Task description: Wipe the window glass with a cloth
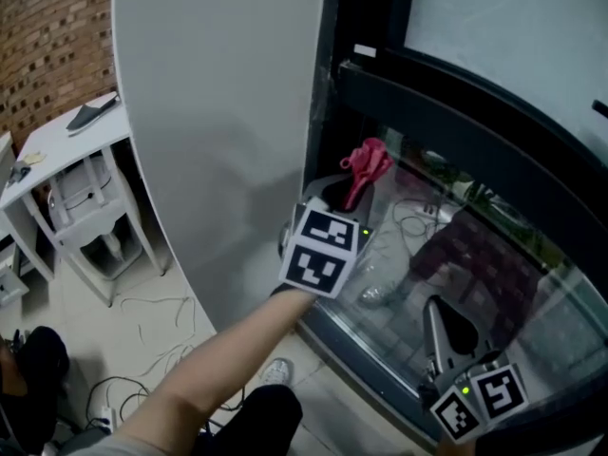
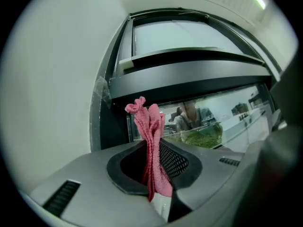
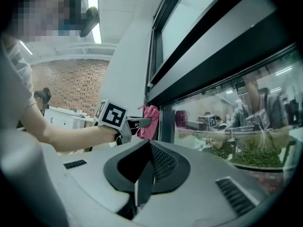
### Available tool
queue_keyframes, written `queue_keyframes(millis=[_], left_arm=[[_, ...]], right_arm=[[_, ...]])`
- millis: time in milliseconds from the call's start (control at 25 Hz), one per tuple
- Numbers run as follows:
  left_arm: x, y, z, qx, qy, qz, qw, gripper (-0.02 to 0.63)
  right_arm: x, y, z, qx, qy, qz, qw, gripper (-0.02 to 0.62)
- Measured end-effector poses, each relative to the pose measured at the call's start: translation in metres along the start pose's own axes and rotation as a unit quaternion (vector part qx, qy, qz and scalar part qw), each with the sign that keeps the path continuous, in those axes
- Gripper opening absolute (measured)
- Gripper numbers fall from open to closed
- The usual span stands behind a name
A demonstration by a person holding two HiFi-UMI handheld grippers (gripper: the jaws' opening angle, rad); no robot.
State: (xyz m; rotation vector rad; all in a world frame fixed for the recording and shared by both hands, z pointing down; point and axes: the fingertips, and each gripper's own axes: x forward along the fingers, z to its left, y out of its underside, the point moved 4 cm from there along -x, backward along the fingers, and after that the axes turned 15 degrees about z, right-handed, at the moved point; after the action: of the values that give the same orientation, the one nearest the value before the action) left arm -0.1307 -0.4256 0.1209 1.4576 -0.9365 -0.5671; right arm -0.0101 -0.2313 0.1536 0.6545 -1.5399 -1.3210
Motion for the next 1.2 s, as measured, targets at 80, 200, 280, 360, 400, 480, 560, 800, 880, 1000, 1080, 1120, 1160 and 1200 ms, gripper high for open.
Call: queue_keyframes(millis=[80,200,280,360,400,480,560,800,880,1000,1080,1120,1160,1200], left_arm=[[0.006,-0.004,0.010,-0.005,-0.022,-0.005,0.9997,0.060],[0.013,-0.012,0.025,-0.018,-0.050,-0.012,0.9985,0.058],[0.021,-0.019,0.030,-0.027,-0.061,-0.015,0.9977,0.058],[0.029,-0.025,0.031,-0.031,-0.064,-0.015,0.9974,0.057],[0.032,-0.028,0.032,-0.032,-0.066,-0.015,0.9972,0.057],[0.038,-0.031,0.036,-0.034,-0.069,-0.013,0.9969,0.057],[0.043,-0.032,0.038,-0.034,-0.072,-0.010,0.9968,0.057],[0.052,-0.036,0.043,-0.037,-0.077,-0.013,0.9963,0.057],[0.055,-0.036,0.039,-0.037,-0.073,-0.011,0.9966,0.057],[0.057,-0.039,0.026,-0.029,-0.061,-0.012,0.9977,0.057],[0.058,-0.041,0.014,-0.024,-0.049,-0.014,0.9984,0.057],[0.059,-0.042,0.009,-0.022,-0.042,-0.015,0.9988,0.055],[0.058,-0.043,0.002,-0.019,-0.035,-0.017,0.9991,0.054],[0.057,-0.044,-0.003,-0.016,-0.029,-0.019,0.9993,0.052]], right_arm=[[0.005,-0.001,-0.001,-0.002,-0.001,0.000,1.000,0.000],[0.012,-0.003,-0.002,-0.007,-0.002,0.006,1.000,0.000],[0.013,-0.005,-0.006,-0.008,0.000,0.010,1.000,0.000],[0.013,-0.006,-0.012,-0.004,0.002,0.010,1.000,0.000],[0.014,-0.008,-0.014,-0.001,0.002,0.009,1.000,0.000],[0.016,-0.010,-0.017,0.001,-0.001,0.008,1.000,0.000],[0.019,-0.011,-0.020,0.002,-0.002,0.009,1.000,0.000],[0.026,-0.010,-0.027,0.008,-0.007,0.010,1.000,0.000],[0.026,-0.008,-0.029,0.010,-0.005,0.011,1.000,0.000],[0.023,-0.007,-0.032,0.015,-0.003,0.012,1.000,0.000],[0.018,-0.005,-0.034,0.017,0.001,0.016,1.000,0.000],[0.013,-0.003,-0.036,0.020,0.005,0.016,1.000,0.000],[0.008,-0.001,-0.038,0.022,0.010,0.015,1.000,0.000],[0.003,0.000,-0.039,0.025,0.015,0.012,0.999,0.000]])
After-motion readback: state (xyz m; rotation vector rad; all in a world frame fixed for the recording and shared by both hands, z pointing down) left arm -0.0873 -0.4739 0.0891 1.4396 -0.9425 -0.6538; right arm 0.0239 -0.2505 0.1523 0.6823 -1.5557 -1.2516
